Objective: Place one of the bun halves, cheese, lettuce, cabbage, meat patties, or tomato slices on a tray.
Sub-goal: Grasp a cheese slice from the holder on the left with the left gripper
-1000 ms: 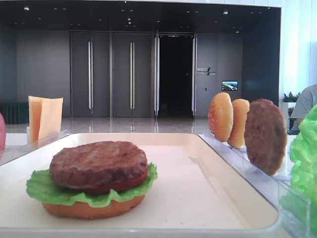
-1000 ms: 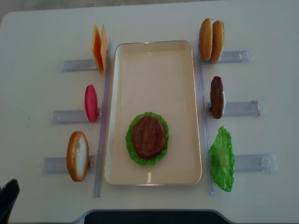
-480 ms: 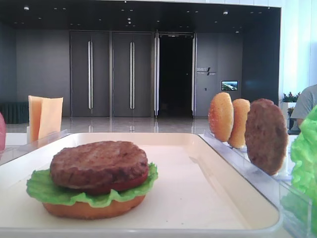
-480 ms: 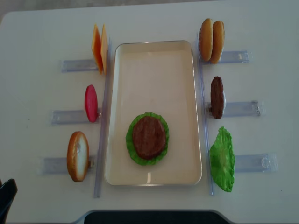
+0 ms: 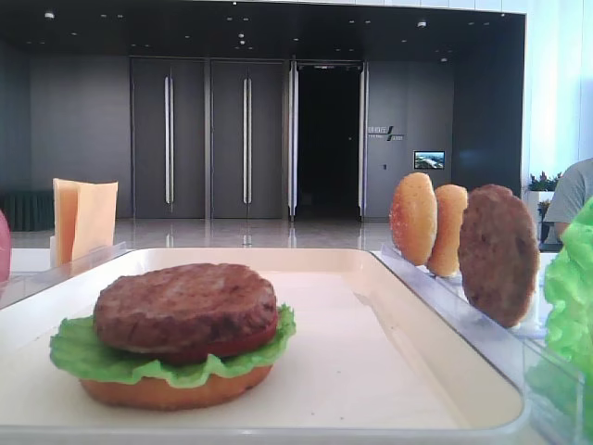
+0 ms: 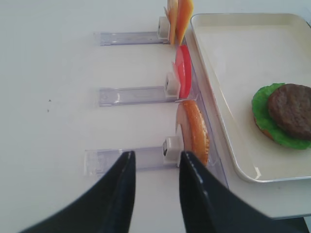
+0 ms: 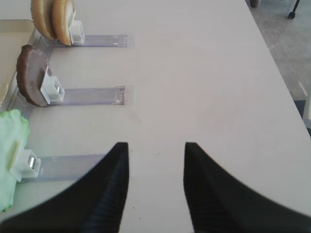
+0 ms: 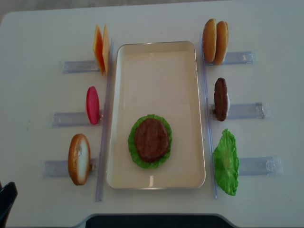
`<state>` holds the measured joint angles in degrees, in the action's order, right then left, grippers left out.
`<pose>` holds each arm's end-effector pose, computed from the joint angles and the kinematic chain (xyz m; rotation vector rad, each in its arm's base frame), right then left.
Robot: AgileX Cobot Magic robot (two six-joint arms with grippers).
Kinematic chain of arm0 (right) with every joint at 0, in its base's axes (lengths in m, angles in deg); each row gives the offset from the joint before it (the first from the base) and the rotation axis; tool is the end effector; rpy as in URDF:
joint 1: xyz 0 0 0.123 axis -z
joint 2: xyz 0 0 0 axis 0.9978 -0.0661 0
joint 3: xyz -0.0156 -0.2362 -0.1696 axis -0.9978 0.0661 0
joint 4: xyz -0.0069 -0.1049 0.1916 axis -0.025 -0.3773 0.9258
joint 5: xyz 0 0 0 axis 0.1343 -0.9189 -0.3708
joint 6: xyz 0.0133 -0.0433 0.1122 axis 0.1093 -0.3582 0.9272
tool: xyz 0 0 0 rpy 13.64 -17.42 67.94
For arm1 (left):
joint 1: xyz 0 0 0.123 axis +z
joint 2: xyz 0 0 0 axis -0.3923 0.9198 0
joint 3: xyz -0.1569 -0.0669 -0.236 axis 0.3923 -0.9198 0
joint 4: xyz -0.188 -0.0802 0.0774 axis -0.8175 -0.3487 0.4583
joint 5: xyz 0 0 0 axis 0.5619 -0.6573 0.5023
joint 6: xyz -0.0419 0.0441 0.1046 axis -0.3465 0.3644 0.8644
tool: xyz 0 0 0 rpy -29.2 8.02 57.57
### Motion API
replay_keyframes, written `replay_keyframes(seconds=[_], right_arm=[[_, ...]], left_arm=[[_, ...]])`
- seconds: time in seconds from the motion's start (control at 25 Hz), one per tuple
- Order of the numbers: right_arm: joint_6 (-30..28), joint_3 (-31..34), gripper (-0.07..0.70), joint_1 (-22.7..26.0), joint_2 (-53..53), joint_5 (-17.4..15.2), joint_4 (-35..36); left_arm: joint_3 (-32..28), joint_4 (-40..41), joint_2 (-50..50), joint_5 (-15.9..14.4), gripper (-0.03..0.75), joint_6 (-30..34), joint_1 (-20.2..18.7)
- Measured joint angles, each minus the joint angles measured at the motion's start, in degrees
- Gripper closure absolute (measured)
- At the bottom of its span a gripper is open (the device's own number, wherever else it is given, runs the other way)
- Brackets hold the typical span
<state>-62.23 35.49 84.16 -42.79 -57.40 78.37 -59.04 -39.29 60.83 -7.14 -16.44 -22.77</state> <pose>-0.0192 -0.0015 0.2384 -0.0581 2.1153 0.0011 -0.0165 -0.0093 0.2340 0.0418 2.1050 -0.0757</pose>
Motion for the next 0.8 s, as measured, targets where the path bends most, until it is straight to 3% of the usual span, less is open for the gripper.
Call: replay_keyframes(seconds=[0.2,0.4,0.64,0.8], right_arm=[[0.0,0.0,0.338,0.0,0.0,0.0,0.0],[0.0,0.0,0.338,0.0,0.0,0.0,0.0],[0.0,0.0,0.338,0.0,0.0,0.0,0.0],[0.0,0.0,0.338,0.0,0.0,0.0,0.0]], left_arm=[[0.06,0.38,0.0,0.0,0.475,-0.29,0.0],[2.64,3.42,1.06,-0.28,0.475,-5.38,0.0],[6.97,3.9,9.29,0.15,0.437,-7.6,0.0],[9.91,4.06,17.53,3.06,0.416,-8.32,0.0]])
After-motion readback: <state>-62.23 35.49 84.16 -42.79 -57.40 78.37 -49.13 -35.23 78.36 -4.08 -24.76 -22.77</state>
